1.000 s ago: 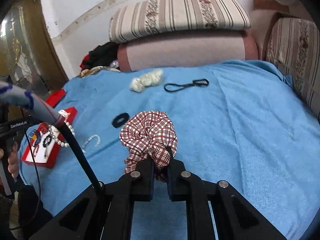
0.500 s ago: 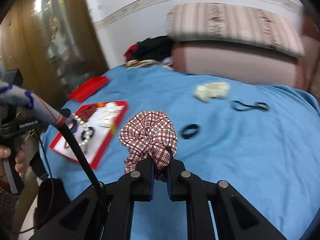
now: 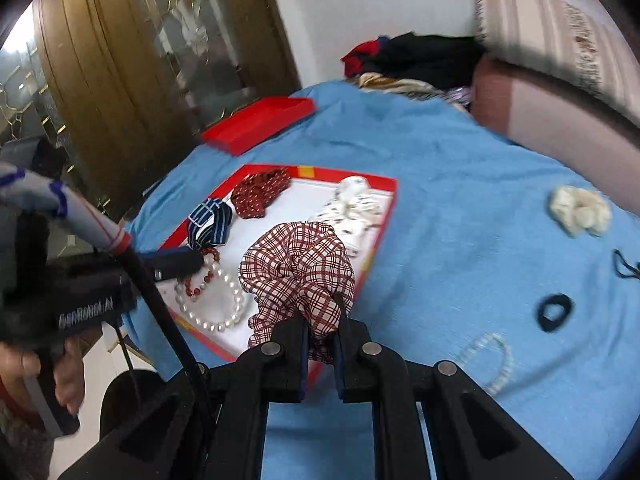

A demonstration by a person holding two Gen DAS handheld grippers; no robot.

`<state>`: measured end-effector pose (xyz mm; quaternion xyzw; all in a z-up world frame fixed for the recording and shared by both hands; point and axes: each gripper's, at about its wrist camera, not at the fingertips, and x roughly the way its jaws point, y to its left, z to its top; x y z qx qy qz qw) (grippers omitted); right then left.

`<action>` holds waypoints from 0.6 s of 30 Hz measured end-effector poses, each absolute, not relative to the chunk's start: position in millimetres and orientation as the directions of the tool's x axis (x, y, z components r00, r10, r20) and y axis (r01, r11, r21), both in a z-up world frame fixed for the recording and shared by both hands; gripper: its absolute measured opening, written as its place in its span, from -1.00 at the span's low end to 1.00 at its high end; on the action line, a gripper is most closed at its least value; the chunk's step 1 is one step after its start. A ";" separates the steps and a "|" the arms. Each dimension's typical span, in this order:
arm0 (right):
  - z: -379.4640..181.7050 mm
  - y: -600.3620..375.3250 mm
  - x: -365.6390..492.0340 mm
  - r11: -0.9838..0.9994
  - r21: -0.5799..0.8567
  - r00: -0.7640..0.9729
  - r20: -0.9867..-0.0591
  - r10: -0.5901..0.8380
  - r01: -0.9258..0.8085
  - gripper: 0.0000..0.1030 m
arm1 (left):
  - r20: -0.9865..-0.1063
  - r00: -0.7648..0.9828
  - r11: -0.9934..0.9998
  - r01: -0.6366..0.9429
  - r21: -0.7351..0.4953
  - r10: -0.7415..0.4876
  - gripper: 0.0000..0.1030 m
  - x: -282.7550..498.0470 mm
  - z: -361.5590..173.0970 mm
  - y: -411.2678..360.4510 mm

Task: Organize jewelry
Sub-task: 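Carry the pearl bracelet and plaid scrunchie into the white tray and open both tools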

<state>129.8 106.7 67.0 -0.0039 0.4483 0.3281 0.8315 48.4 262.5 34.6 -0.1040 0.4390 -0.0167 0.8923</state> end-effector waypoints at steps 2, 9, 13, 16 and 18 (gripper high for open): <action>56.8 122.3 137.6 0.784 0.275 0.365 -0.767 0.528 -0.557 -0.80 | -0.791 0.603 0.978 -0.080 -0.193 -0.107 -0.80 50.4 24.8 267.7; 26.6 153.5 147.1 0.796 0.188 0.347 -0.825 0.445 -0.575 -0.80 | -0.807 0.586 0.973 -0.131 -0.190 -0.078 -0.80 52.1 6.2 286.8; 18.0 157.4 151.1 0.807 0.167 0.349 -0.839 0.418 -0.566 -0.73 | -0.803 0.593 0.972 -0.146 -0.187 -0.065 -0.79 49.6 5.1 291.2; 20.5 155.7 151.2 0.814 0.145 0.372 -0.835 0.406 -0.562 -0.67 | -0.793 0.608 0.971 -0.160 -0.177 -0.044 -0.59 46.0 10.7 291.1; 22.9 155.5 151.8 0.816 0.135 0.384 -0.831 0.402 -0.562 -0.62 | -0.784 0.620 0.972 -0.166 -0.168 -0.030 -0.43 43.4 15.9 290.4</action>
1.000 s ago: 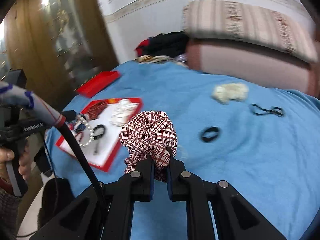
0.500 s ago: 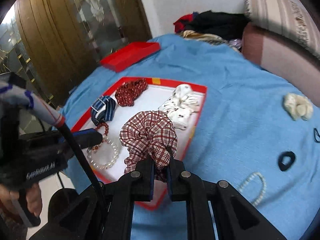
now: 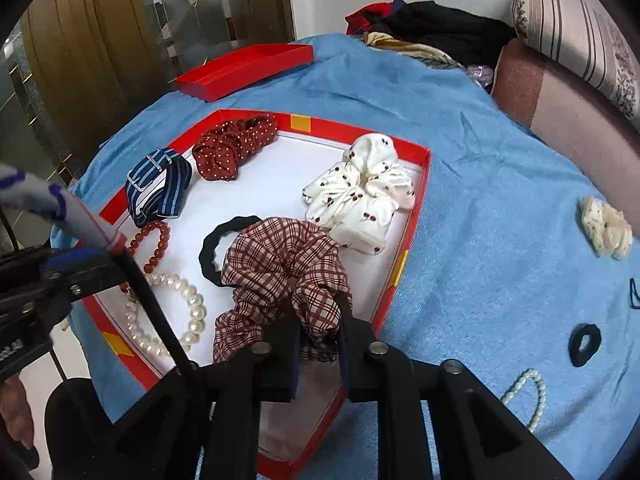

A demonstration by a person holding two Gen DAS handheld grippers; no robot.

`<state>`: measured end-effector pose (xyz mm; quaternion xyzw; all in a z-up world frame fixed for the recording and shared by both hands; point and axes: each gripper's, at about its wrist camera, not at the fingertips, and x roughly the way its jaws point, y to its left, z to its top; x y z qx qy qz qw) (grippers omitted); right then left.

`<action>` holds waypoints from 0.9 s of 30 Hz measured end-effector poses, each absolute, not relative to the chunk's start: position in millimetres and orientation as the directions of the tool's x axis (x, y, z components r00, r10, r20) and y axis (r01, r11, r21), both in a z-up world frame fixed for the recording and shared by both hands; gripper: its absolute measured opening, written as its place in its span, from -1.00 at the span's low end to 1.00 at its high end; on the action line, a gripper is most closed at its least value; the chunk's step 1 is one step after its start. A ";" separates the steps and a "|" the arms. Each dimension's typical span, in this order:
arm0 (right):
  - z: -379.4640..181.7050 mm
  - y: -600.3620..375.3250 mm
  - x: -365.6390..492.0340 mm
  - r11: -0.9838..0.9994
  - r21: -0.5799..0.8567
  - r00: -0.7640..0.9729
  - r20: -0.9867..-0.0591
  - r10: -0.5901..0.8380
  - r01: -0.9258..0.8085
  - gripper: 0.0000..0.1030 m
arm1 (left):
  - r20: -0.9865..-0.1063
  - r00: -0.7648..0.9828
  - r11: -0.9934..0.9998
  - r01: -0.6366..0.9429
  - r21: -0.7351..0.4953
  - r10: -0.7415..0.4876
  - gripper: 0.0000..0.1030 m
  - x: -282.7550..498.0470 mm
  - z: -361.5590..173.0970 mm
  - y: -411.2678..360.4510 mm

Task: Organize jewelry
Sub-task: 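Carry the pearl bracelet and plaid scrunchie into the white tray and open both tools, then move both tools back to the white bead bracelet and black hair tie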

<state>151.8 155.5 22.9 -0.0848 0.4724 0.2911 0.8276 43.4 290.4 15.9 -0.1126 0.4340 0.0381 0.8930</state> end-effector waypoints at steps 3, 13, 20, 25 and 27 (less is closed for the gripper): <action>30.0 149.2 150.8 0.824 0.135 0.406 -0.819 0.406 -0.550 -0.25 | -0.771 0.637 0.976 -0.177 -0.128 0.014 -0.31 38.2 26.5 285.3; 64.0 117.7 139.4 0.837 0.176 0.461 -0.767 0.447 -0.519 -0.11 | -0.741 0.658 0.979 -0.202 -0.007 0.131 0.11 27.1 56.4 260.0; 76.5 67.7 130.9 0.870 0.182 0.508 -0.750 0.424 -0.458 -0.10 | -0.732 0.665 0.983 -0.177 0.042 0.151 0.13 21.4 70.1 234.1; 73.0 12.7 127.5 0.908 0.193 0.530 -0.759 0.379 -0.373 -0.10 | -0.729 0.667 0.987 -0.140 0.079 0.153 0.13 20.2 79.3 205.4; 70.2 -10.8 124.6 0.921 0.197 0.539 -0.762 0.359 -0.335 -0.10 | -0.728 0.670 0.989 -0.119 0.091 0.148 0.13 20.6 82.4 192.1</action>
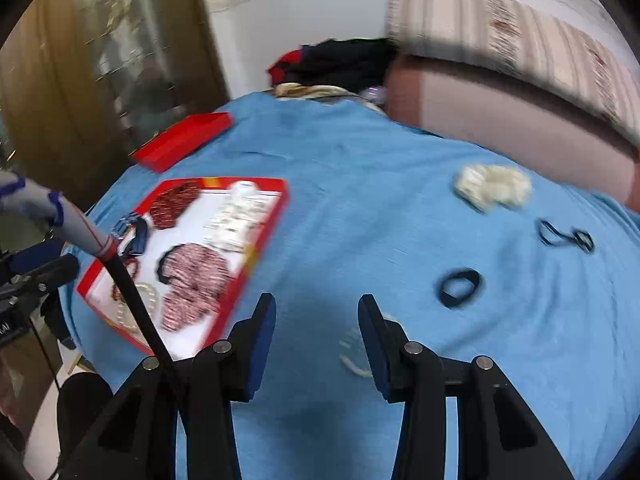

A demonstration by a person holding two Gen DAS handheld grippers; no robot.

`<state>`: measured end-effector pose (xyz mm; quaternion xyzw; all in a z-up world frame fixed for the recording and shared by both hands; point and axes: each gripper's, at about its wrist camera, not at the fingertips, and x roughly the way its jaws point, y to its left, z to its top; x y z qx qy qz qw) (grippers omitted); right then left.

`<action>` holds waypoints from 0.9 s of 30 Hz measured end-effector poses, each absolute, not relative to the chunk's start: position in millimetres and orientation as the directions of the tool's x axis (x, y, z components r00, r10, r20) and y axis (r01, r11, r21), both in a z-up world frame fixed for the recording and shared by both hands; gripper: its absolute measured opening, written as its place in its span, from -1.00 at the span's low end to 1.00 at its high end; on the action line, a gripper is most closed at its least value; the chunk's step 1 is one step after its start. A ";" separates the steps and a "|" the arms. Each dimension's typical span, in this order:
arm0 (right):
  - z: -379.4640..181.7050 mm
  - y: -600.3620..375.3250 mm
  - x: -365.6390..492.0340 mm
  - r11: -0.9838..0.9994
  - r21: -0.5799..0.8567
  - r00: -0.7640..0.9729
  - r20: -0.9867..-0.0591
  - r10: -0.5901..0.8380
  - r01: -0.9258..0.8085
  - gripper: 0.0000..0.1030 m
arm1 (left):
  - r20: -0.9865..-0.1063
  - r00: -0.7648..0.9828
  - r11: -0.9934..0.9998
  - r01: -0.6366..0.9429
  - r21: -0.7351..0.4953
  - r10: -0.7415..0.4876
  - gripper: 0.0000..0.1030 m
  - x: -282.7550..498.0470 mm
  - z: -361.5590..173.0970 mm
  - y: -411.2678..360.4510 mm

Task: Organize jewelry
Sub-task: 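Move both tools back to the white bead bracelet and black hair tie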

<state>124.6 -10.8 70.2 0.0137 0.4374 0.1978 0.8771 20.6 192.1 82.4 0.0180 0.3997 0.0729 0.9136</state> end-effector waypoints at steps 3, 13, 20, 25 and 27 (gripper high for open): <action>66.7 -45.2 121.5 0.940 0.200 0.554 -0.766 0.327 -0.278 -0.10 | -0.727 0.674 0.991 -0.080 0.110 0.135 0.14 23.0 85.7 169.4; 52.8 -147.6 110.1 0.971 0.220 0.578 -0.782 0.234 -0.095 -0.10 | -0.746 0.661 0.990 0.031 0.138 0.083 0.19 36.2 80.2 103.2; 38.2 -182.5 115.2 0.970 0.242 0.574 -0.790 0.215 -0.031 -0.10 | -0.786 0.617 0.988 0.100 0.116 0.030 0.23 57.4 57.6 65.0; 30.3 -187.2 128.1 0.970 0.241 0.573 -0.792 0.213 -0.028 -0.10 | -0.816 0.576 0.986 0.154 0.057 -0.043 0.23 84.5 33.2 40.9; 27.7 -190.0 134.5 0.971 0.238 0.573 -0.793 0.207 -0.022 -0.10 | -0.825 0.562 0.985 0.167 0.043 -0.059 0.23 96.5 25.0 32.6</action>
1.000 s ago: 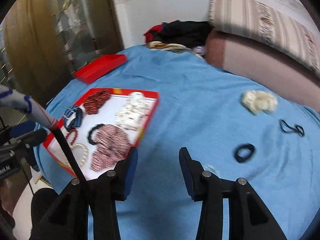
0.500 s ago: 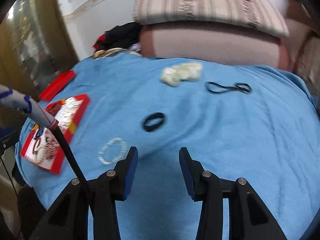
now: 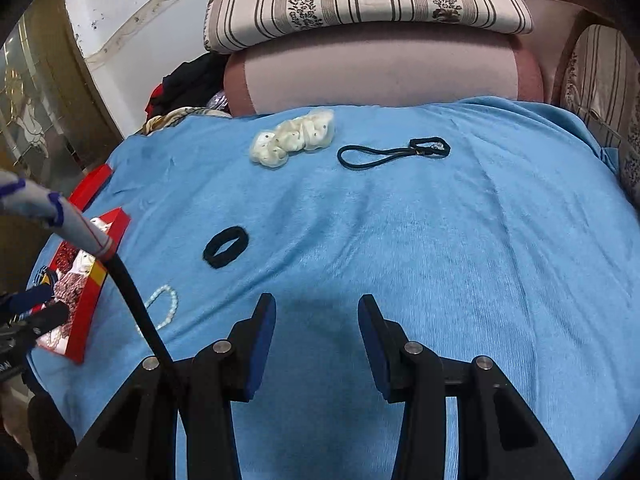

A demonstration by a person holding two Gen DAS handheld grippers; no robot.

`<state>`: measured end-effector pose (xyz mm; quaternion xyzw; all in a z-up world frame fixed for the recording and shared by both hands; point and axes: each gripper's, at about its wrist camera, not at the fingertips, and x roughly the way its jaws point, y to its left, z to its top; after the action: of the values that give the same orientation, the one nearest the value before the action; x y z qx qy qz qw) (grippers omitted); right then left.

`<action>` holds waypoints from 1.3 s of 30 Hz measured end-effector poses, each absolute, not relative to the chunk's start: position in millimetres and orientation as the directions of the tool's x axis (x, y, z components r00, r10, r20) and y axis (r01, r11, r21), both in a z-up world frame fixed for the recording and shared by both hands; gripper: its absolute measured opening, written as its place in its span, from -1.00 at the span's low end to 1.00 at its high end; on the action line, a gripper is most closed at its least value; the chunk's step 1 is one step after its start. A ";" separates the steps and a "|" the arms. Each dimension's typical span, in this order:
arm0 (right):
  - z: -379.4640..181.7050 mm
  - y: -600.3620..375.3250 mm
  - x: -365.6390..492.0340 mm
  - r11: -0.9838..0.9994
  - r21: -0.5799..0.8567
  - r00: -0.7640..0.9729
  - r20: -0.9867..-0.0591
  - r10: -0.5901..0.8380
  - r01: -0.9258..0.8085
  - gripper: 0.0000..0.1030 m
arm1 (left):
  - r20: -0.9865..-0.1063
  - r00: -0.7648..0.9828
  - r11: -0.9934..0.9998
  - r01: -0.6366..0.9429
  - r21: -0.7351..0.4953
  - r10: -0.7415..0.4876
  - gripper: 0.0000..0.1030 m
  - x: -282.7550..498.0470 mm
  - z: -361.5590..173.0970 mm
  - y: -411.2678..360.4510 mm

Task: Organize jewelry
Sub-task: 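Move both tools back to the white bead bracelet and black hair tie, then grasp the white bead bracelet with left tool while right grasps the black hair tie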

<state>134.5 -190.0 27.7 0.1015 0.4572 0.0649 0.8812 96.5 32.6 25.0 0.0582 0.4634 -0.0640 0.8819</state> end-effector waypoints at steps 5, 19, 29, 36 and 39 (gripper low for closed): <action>20.3 -188.8 147.6 0.963 0.268 0.555 -0.796 0.243 -0.038 -0.10 | -0.825 0.561 0.985 0.172 0.032 -0.071 0.23 115.9 10.9 30.8; -4.2 -112.7 206.2 0.938 0.295 0.494 -0.797 0.346 -0.182 -0.10 | -0.863 0.487 0.979 0.200 -0.038 -0.133 0.22 131.0 -38.8 43.5; -28.6 -92.0 231.7 0.944 0.259 0.446 -0.834 0.325 -0.204 -0.10 | -0.878 0.446 0.966 0.251 -0.064 -0.174 0.03 145.5 -61.0 22.5; -32.6 -87.9 236.4 0.948 0.241 0.457 -0.833 0.311 -0.206 -0.10 | -0.876 0.448 0.965 0.255 -0.065 -0.178 0.03 148.8 -65.2 20.0; -33.6 -83.0 237.6 0.958 0.193 0.468 -0.841 0.272 -0.210 -0.32 | -0.875 0.455 0.965 0.258 -0.049 -0.166 0.03 148.6 -66.7 16.9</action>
<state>237.6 -83.0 -33.6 0.0311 0.4960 0.1408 0.8562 148.6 16.9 -66.7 0.0452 0.5067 -0.1245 0.8519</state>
